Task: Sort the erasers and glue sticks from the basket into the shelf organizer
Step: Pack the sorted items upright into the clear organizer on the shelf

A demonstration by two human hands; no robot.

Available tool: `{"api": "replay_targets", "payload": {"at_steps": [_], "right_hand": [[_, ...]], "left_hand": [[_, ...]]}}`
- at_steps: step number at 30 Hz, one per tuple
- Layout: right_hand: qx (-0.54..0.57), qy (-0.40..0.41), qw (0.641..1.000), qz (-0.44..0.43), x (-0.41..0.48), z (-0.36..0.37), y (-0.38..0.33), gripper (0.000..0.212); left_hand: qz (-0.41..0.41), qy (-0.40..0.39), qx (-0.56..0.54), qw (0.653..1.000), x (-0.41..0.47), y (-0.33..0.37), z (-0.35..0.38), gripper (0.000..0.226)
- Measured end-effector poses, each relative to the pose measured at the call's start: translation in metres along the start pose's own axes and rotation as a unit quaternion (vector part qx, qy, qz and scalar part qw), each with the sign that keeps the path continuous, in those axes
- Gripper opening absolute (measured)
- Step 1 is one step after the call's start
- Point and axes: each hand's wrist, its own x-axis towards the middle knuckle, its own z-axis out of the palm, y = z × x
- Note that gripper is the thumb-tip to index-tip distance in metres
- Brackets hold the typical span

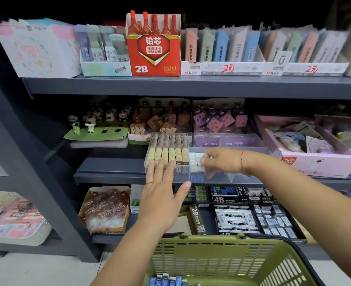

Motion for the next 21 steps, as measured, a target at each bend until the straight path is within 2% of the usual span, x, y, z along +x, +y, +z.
{"api": "replay_targets", "payload": {"at_steps": [5,9,15,19,21], "right_hand": [[-0.011,-0.006,1.0,0.01,0.002,0.002,-0.002,0.041],[-0.022,-0.012,1.0,0.018,0.003,0.001,-0.003,0.037],[-0.06,-0.015,0.998,0.025,-0.002,-0.002,-0.005,0.047],[-0.146,0.094,0.985,-0.005,-0.015,-0.007,-0.004,0.035],[-0.099,0.198,0.973,-0.062,-0.03,0.001,-0.001,0.024]], "left_hand": [[0.004,-0.002,0.0,1.0,-0.001,-0.001,-0.001,0.07],[0.005,-0.002,-0.001,1.0,0.0,-0.002,0.001,0.07],[0.011,0.005,-0.008,1.0,0.0,-0.002,0.001,0.069],[0.035,0.051,0.001,0.998,-0.006,-0.006,0.001,0.066],[0.055,0.106,0.007,0.993,-0.015,-0.013,0.004,0.06]]}}
